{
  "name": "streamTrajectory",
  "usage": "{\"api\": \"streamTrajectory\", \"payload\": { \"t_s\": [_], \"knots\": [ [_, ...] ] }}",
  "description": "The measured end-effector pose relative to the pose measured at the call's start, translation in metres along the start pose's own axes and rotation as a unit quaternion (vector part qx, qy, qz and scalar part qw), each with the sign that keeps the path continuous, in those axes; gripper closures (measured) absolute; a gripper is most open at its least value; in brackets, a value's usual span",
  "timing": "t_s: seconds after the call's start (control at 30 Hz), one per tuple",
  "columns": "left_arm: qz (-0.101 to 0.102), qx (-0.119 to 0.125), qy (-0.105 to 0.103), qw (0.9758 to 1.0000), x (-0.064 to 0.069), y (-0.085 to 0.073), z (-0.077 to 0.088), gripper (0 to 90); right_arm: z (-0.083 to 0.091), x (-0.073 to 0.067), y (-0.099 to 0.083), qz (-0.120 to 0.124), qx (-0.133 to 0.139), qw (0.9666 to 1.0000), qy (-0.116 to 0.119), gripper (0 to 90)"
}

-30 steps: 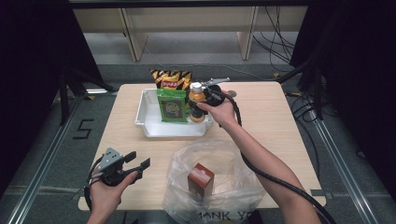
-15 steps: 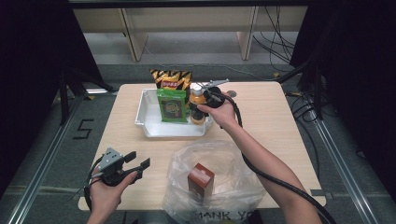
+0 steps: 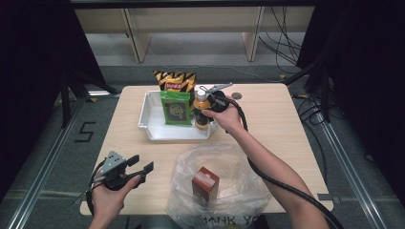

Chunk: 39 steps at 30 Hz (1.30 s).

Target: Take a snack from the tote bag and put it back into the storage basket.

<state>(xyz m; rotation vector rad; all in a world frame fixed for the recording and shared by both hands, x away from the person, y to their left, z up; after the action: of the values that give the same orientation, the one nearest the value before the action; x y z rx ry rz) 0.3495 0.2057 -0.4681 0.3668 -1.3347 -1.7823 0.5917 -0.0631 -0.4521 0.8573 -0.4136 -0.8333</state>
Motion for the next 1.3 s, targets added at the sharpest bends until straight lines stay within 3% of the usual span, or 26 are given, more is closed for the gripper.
{"api": "streamTrajectory", "payload": {
  "t_s": [0.4, 0.43, 0.5, 0.53, 0.63, 0.67, 0.8, 0.83, 0.9, 0.97, 1.03, 1.1, 1.13, 1.2, 1.3],
  "knots": [
    [0.002, 0.001, -0.002, 1.0000, 0.001, 0.000, -0.001, 34.1, -0.003, -0.002, -0.003, -0.006, -0.003, 1.0000, 0.005, 32.4],
    [-0.002, 0.001, -0.003, 1.0000, 0.000, 0.000, -0.001, 34.1, -0.002, -0.001, -0.004, 0.002, -0.014, 0.9999, 0.001, 32.4],
    [-0.002, 0.001, -0.003, 1.0000, 0.001, 0.000, -0.001, 34.1, -0.004, 0.001, -0.006, 0.016, -0.010, 0.9998, -0.001, 32.4],
    [-0.002, 0.001, -0.003, 1.0000, 0.001, 0.000, -0.001, 34.1, -0.005, -0.002, -0.005, -0.006, -0.009, 0.9999, -0.001, 32.4],
    [0.005, 0.002, -0.002, 1.0000, 0.001, 0.000, -0.001, 34.1, -0.005, -0.001, -0.007, 0.007, -0.018, 0.9998, -0.001, 32.4],
    [0.004, 0.002, -0.002, 1.0000, 0.001, 0.000, -0.001, 34.1, -0.009, 0.001, -0.008, 0.022, 0.000, 0.9997, -0.011, 32.4],
    [0.000, 0.001, -0.003, 1.0000, 0.000, 0.000, -0.001, 34.1, -0.007, 0.002, -0.010, 0.031, -0.024, 0.9992, -0.003, 32.4],
    [-0.001, 0.001, -0.003, 1.0000, 0.000, 0.000, -0.001, 34.1, -0.007, -0.002, -0.009, 0.007, -0.021, 0.9998, 0.002, 32.3],
    [-0.002, 0.001, -0.003, 1.0000, 0.000, 0.000, 0.000, 34.1, -0.007, -0.001, -0.010, 0.020, -0.024, 0.9995, 0.003, 32.3],
    [-0.001, 0.001, -0.003, 1.0000, 0.000, 0.000, 0.000, 34.1, -0.009, -0.003, -0.010, 0.005, -0.020, 0.9998, 0.002, 32.3],
    [-0.001, 0.001, -0.003, 1.0000, 0.000, 0.000, 0.000, 34.1, -0.008, -0.003, -0.011, 0.006, -0.029, 0.9995, 0.003, 32.3],
    [-0.001, 0.001, -0.003, 1.0000, 0.000, 0.000, 0.000, 34.1, -0.008, -0.001, -0.013, 0.021, -0.031, 0.9993, 0.004, 32.3],
    [-0.001, 0.001, -0.003, 1.0000, 0.000, 0.000, -0.001, 34.1, -0.010, -0.003, -0.013, 0.005, -0.021, 0.9998, 0.005, 32.3],
    [-0.001, 0.001, -0.003, 1.0000, 0.000, 0.000, 0.000, 34.1, -0.011, 0.002, -0.015, 0.033, -0.024, 0.9992, -0.005, 32.3],
    [-0.001, 0.001, -0.003, 1.0000, 0.000, 0.000, 0.000, 34.1, -0.011, 0.002, -0.015, 0.032, -0.027, 0.9991, -0.002, 32.2]
  ]
}}
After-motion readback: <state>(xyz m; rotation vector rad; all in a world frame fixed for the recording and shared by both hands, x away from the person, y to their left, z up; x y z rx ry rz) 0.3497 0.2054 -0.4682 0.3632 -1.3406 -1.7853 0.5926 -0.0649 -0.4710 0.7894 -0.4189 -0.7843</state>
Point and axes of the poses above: each handheld gripper's, and its own axes: z roughly backward along the jaws, y roughly out of its top, x roughly to its right, the point moved 4 cm from there along -z, roughly forward along the jaws, and after that the axes turned 10 degrees about -y, right-handed, at the moved point
